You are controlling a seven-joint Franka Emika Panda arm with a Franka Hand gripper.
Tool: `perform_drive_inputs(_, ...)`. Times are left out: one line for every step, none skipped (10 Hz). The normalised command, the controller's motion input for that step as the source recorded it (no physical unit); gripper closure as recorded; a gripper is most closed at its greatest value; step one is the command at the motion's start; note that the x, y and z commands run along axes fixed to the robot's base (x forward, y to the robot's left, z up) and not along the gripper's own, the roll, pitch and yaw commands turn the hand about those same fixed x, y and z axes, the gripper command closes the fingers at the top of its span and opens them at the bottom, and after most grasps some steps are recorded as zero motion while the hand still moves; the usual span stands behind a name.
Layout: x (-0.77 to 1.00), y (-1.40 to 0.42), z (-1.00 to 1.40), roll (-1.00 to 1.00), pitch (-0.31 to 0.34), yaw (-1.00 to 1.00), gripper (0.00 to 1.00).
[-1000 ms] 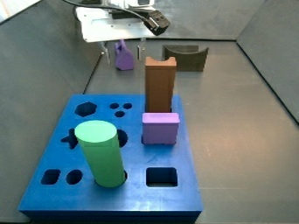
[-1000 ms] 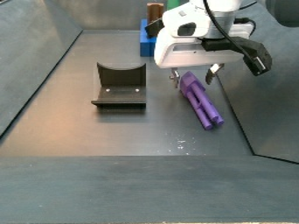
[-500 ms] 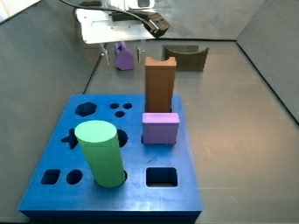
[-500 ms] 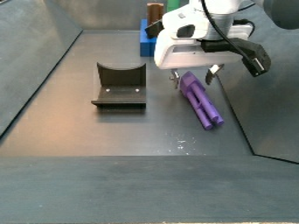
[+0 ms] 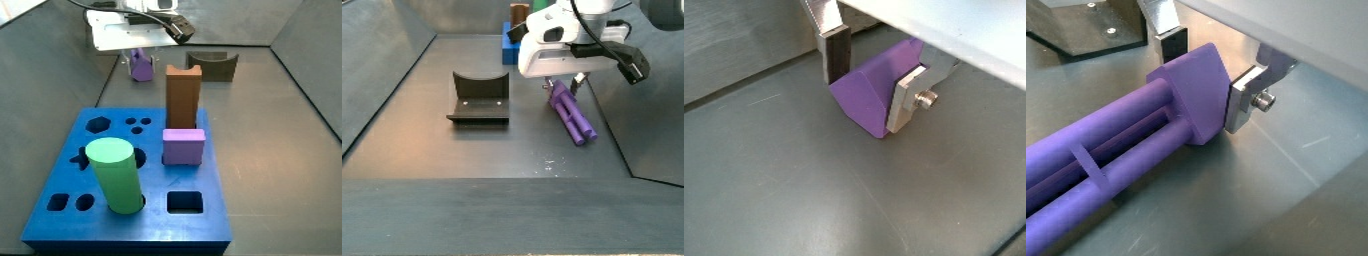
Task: Pick up the 3 prong object. Move up. Place the 3 prong object on the fixture. Regrasp the 3 prong object. Move to above the board. Insert the 3 prong object.
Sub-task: Pick up the 3 prong object, then move up.
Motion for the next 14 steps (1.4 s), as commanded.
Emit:
perform_drive_inputs(0.00,0.00,0.00,0.00,0.000,0.00,1.00)
perform_drive_inputs(0.00,0.00,0.00,0.00,0.000,0.00,1.00)
perform_drive_inputs(0.00,0.00,0.00,0.00,0.000,0.00,1.00)
perform_drive_inputs(0.00,0.00,0.00,0.00,0.000,0.00,1.00)
perform_drive_inputs(0.00,0.00,0.00,0.00,0.000,0.00,1.00)
perform_drive_inputs(0.00,0.00,0.00,0.00,0.000,0.00,1.00)
perform_drive_inputs(0.00,0.00,0.83,0.00,0.000,0.00,1.00)
perform_drive_inputs(-0.02,0.08,0.80,0.00,-0.002,0.03,1.00)
perform_drive_inputs(-0.05,0.06,0.70,-0.03,0.015,0.04,1.00)
perform_drive_inputs(-0.04,0.03,0.59,-0.06,0.014,0.03,1.00)
perform_drive_inputs(-0.03,0.01,0.45,-0.11,0.021,0.03,1.00)
perform_drive_inputs(-0.03,0.00,0.36,-0.13,0.024,0.02,1.00)
perform_drive_inputs(-0.03,0.00,0.27,-0.15,0.026,0.02,1.00)
perform_drive_inputs(-0.04,0.00,0.19,-0.17,0.024,0.01,1.00)
